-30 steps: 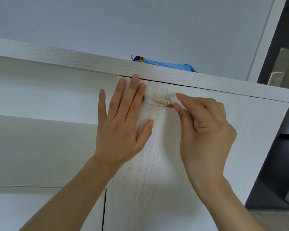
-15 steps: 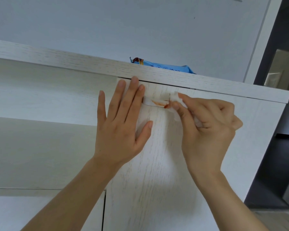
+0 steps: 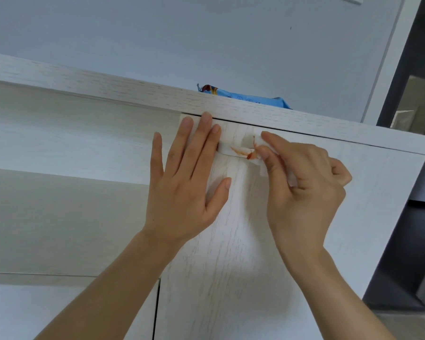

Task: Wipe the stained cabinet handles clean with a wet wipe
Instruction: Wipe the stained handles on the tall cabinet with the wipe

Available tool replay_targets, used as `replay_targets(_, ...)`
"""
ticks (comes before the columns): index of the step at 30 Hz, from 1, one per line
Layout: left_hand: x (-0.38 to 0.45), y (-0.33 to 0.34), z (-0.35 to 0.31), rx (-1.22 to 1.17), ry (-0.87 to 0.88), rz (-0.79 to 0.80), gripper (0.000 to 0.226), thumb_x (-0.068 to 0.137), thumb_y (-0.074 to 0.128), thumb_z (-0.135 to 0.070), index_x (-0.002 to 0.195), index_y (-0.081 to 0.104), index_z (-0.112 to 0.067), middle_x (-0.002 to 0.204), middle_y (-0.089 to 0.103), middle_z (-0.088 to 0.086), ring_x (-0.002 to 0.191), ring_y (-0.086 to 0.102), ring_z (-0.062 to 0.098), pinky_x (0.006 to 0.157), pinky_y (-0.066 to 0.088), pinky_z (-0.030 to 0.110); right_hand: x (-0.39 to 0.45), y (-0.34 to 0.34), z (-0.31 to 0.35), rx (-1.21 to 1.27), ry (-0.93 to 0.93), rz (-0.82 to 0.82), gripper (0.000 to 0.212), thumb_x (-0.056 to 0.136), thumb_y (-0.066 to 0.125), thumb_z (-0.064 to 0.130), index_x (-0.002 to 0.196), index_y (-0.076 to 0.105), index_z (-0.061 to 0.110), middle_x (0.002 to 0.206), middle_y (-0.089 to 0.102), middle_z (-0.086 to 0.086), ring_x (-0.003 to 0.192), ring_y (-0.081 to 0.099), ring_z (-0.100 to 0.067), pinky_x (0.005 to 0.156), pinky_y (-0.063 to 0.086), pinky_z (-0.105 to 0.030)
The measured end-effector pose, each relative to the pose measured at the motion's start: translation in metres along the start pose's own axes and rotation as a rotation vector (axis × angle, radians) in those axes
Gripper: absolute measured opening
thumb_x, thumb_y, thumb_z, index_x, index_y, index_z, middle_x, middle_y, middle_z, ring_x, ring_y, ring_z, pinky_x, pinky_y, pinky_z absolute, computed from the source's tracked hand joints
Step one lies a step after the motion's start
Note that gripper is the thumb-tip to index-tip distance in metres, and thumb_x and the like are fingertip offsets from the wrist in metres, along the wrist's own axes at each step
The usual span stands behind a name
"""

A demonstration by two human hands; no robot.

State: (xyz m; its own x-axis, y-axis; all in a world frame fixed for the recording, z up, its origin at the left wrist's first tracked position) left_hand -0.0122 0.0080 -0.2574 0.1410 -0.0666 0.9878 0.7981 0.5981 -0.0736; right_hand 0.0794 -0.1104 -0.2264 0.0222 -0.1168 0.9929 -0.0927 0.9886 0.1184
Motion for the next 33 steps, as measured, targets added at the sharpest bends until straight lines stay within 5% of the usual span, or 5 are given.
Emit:
replay_targets(12,0.000,0.000,0.001,-0.029,-0.001,0.003,0.059,0.096,0.037,-0.037,0.144,0.030,-0.004,0.152,0.024,0.010,0.143,0.021,0.028,0.114,0.017,0.057,0.004,-0.007,-0.009,0.002,-0.063,0.181,0.023,0.088,0.064,0.016,0.111,0.065,0.012,0.095,0.060,0.011,0.090,0.054,-0.004,0.088,0.040,-0.024)
replay_targets(24,-0.001,0.001,0.001,-0.022,-0.003,0.008,0.059,0.096,0.037,-0.037,0.145,0.029,-0.005,0.152,0.023,0.009,0.143,0.018,0.026,0.115,0.015,0.056,0.002,-0.010,-0.015,0.035,-0.040,0.106,0.025,0.085,0.067,0.012,0.109,0.063,0.014,0.092,0.061,0.011,0.087,0.056,-0.006,0.085,0.044,-0.029)
replay_targets(29,-0.001,0.000,0.001,-0.018,-0.003,0.013,0.060,0.095,0.037,-0.037,0.145,0.029,-0.005,0.152,0.023,0.010,0.143,0.018,0.026,0.115,0.016,0.056,0.001,-0.009,-0.008,0.130,0.084,0.035,0.022,0.088,0.063,0.018,0.109,0.059,0.023,0.093,0.053,0.028,0.085,0.053,0.004,0.088,0.040,-0.026)
replay_targets(33,-0.001,0.001,0.002,-0.010,0.000,0.002,0.059,0.096,0.037,-0.037,0.145,0.030,-0.005,0.152,0.025,0.010,0.143,0.020,0.027,0.115,0.016,0.056,0.000,0.001,0.003,0.089,-0.016,0.072,0.022,0.089,0.062,0.016,0.109,0.059,0.024,0.086,0.057,0.016,0.084,0.052,-0.001,0.088,0.036,-0.029)
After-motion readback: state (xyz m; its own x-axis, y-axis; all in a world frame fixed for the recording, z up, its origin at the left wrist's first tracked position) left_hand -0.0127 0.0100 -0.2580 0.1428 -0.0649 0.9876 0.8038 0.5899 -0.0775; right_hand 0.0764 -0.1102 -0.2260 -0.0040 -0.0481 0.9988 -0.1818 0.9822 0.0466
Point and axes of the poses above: each hand's wrist, its own x-axis towards the middle knuckle, its own y-axis out of the palm, z = x × y, the point moved 3 cm from there along x, towards the middle knuckle
